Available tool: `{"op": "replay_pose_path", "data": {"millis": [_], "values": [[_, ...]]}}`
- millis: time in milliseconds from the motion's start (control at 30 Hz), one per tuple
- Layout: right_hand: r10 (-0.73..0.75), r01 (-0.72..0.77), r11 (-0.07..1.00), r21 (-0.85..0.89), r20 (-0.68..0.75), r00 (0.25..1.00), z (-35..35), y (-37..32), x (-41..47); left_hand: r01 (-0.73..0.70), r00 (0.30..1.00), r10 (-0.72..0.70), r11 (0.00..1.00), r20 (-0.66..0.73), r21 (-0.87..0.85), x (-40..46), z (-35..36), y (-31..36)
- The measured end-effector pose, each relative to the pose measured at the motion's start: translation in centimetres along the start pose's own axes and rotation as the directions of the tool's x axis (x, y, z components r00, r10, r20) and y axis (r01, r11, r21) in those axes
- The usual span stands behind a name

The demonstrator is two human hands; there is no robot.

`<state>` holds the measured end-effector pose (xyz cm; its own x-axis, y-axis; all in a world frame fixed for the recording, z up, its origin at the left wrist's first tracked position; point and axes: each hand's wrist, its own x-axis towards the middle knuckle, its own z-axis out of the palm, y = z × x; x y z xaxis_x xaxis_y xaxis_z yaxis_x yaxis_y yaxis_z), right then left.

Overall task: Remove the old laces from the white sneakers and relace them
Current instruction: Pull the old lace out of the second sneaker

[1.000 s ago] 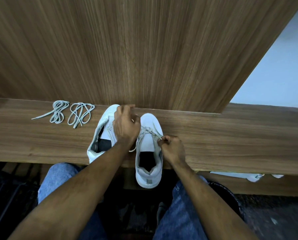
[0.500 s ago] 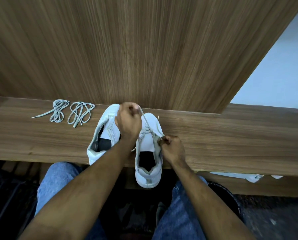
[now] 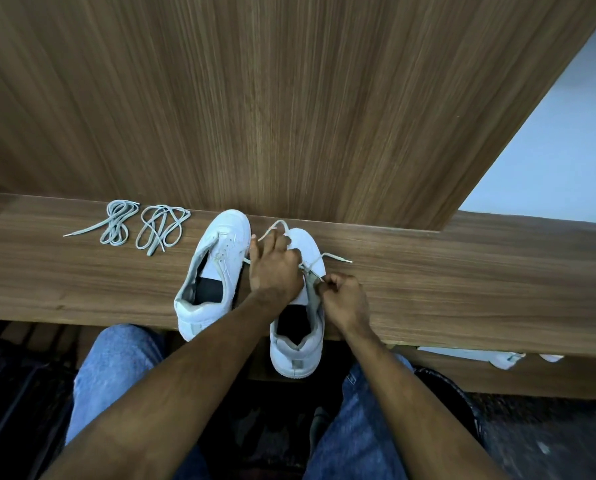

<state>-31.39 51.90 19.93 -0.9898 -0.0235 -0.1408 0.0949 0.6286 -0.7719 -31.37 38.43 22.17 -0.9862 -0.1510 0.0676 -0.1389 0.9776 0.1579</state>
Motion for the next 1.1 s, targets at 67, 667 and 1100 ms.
{"op": "replay_pose_path", "data": {"millis": [67,667,1100], "values": [[0.009,-0.009,1.000,0.002,-0.003,1.000,-0.1,0.0,0.0,0.001,0.999,0.003,0.998,-0.049,0.067,0.1,-0.1,0.0],[-0.004,0.003,0.999,0.048,0.016,1.000,-0.5,-0.2,-0.4,0.099,0.964,-0.176,0.932,-0.198,-0.349,0.7,-2.3,-0.8],[-0.014,0.014,1.000,0.022,0.023,1.000,-0.4,0.1,-0.2,0.146,0.832,-0.491,0.645,-0.259,-0.750,1.0,-2.3,-2.1]]}}
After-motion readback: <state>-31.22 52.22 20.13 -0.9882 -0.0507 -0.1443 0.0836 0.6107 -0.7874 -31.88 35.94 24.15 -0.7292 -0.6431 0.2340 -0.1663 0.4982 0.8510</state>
